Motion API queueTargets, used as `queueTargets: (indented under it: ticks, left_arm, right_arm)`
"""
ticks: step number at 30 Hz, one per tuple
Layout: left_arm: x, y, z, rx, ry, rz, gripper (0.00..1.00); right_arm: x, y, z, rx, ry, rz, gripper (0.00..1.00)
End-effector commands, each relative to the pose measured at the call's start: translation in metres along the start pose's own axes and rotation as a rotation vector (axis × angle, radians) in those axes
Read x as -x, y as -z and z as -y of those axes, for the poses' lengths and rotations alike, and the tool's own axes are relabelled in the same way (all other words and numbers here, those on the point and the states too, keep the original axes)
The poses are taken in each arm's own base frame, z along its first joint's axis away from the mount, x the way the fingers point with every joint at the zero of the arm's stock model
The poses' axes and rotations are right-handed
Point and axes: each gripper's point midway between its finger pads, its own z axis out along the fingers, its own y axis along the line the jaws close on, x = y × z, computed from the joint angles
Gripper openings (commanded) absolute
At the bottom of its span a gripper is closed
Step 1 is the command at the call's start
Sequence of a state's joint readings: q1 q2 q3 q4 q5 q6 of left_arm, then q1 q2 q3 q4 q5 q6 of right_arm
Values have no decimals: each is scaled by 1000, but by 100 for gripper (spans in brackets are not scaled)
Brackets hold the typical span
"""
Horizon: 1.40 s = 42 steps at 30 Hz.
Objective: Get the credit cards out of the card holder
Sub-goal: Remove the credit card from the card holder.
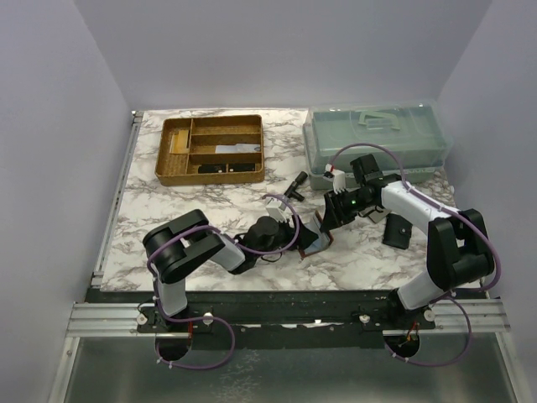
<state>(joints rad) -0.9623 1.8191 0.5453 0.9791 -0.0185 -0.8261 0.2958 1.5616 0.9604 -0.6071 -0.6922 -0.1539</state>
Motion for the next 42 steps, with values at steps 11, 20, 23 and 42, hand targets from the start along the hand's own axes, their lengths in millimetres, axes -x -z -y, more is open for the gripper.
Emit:
queueTargets:
  ticks: [11, 20, 23, 42]
  left_arm:
    - [-11, -14, -10, 23, 81, -73, 52]
    - [-11, -13, -7, 18, 74, -84, 52]
    - [-9, -7, -9, 27, 75, -72, 54]
    - [50, 72, 55, -163, 167, 71, 64]
  right_arm:
    - [5, -1, 5, -26, 16, -2, 48]
    - [3, -4, 19, -92, 1, -17, 25]
    - [5, -1, 20, -111, 11, 0, 8]
    - [22, 28, -25, -10, 176, 176, 0]
